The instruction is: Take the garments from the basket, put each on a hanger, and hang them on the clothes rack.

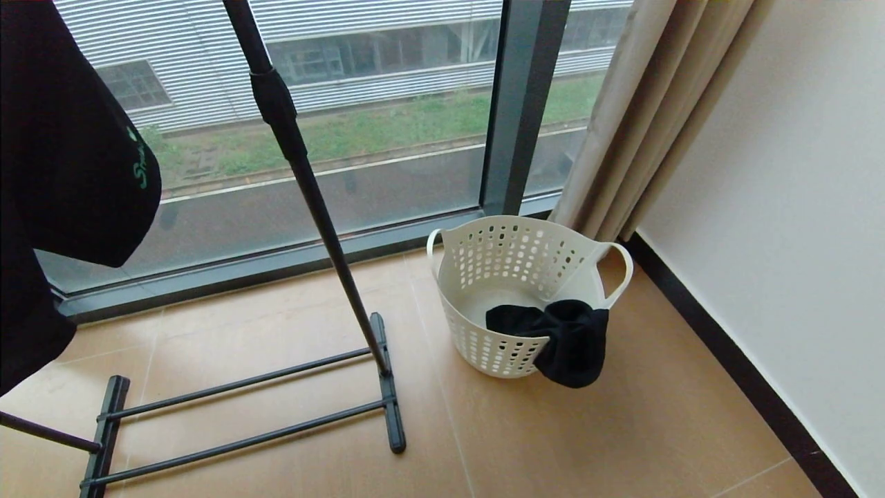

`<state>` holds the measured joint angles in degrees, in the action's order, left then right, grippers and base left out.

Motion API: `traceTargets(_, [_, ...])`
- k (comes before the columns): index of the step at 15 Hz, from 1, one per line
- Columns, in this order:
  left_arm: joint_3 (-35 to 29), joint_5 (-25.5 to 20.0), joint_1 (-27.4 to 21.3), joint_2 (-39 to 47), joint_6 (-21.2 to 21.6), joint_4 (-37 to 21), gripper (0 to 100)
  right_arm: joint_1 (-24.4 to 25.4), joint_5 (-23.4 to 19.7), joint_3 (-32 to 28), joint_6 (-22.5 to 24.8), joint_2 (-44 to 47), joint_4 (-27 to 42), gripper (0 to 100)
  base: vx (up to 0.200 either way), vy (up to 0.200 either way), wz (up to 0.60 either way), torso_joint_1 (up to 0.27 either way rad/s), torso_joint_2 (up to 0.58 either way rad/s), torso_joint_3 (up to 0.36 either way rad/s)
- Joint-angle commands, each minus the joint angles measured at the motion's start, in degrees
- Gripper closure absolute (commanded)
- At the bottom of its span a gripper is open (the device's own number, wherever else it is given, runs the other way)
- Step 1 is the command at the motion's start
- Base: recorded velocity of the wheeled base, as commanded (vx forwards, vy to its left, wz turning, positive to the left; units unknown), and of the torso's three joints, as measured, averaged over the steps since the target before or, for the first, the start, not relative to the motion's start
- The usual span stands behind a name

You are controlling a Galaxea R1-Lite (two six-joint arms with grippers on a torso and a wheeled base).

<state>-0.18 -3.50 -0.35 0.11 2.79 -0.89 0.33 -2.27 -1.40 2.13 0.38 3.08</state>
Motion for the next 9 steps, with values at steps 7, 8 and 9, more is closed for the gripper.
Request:
traceTargets(7, [0.01,0.07,0.0,-0.02,0.02,0.01,0,0.02,0.07,0.0,0.15,0.06,0.08,0,0.0,0.0,0.0,0.004,0.0,-0.2])
traceTargets(8, [0.01,0.07,0.0,-0.02,0.02,0.01,0,0.02,0.07,0.0,0.15,0.06,0.08,0,0.0,0.0,0.0,0.007,0.0,-0.198])
traceTargets(9, [0.01,0.07,0.0,-0.02,0.02,0.01,0,0.02,0.16,-0.09,0.15,0.06,0.17,0,0.0,0.0,0.0,0.002,0.0,-0.198])
